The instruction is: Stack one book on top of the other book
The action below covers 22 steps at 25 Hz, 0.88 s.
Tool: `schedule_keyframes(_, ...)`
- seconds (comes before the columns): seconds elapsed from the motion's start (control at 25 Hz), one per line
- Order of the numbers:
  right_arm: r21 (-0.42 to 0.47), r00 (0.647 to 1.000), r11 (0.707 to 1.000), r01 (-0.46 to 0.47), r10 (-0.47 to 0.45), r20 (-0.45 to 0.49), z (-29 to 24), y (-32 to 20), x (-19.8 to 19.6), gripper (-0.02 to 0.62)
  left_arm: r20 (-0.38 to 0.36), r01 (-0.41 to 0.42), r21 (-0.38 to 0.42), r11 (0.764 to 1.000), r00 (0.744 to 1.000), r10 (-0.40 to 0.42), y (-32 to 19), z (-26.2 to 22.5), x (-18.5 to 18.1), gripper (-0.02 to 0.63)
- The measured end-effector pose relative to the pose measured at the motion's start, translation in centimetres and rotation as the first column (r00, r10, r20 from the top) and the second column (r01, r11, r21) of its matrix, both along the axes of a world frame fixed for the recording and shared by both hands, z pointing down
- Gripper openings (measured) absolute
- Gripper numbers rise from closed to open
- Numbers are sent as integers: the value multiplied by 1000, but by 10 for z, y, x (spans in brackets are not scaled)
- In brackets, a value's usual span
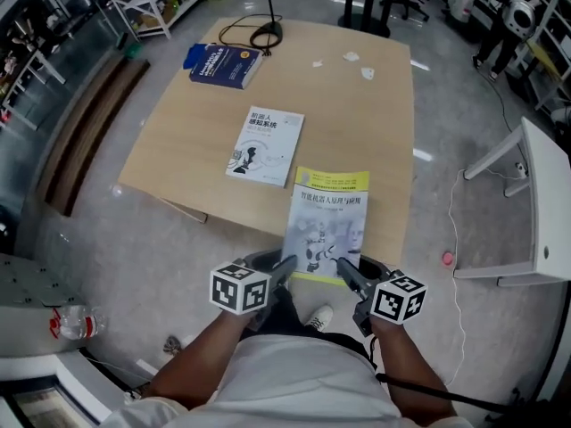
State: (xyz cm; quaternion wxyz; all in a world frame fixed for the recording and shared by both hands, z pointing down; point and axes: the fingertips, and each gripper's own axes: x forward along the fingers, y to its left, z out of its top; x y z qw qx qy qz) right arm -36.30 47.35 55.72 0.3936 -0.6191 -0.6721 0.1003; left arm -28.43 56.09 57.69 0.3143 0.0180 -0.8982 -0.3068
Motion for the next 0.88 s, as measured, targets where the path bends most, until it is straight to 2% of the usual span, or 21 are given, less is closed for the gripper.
schedule_keyframes(0.16,-25,999,999,31,-30,36,-17,29,-6,117,31,34,-36,999,999,-33,27,-16,-4,141)
schedule_keyframes(0.32,-18,997,999,39,-37,64,-20,66,-17,117,52,43,-36,998,998,-41,63,-17,-15,143)
schedule_keyframes(0.56,12,997,1000,2,-2,72,-18,108,-24,120,50,-10,-21,1000,999,12,109,-15,-27,144)
schedule_keyframes(0.88,49,995,994,-100,98,34,-2,204,-44,121,57,-99,25,995,994,97,211,-1,-55,144)
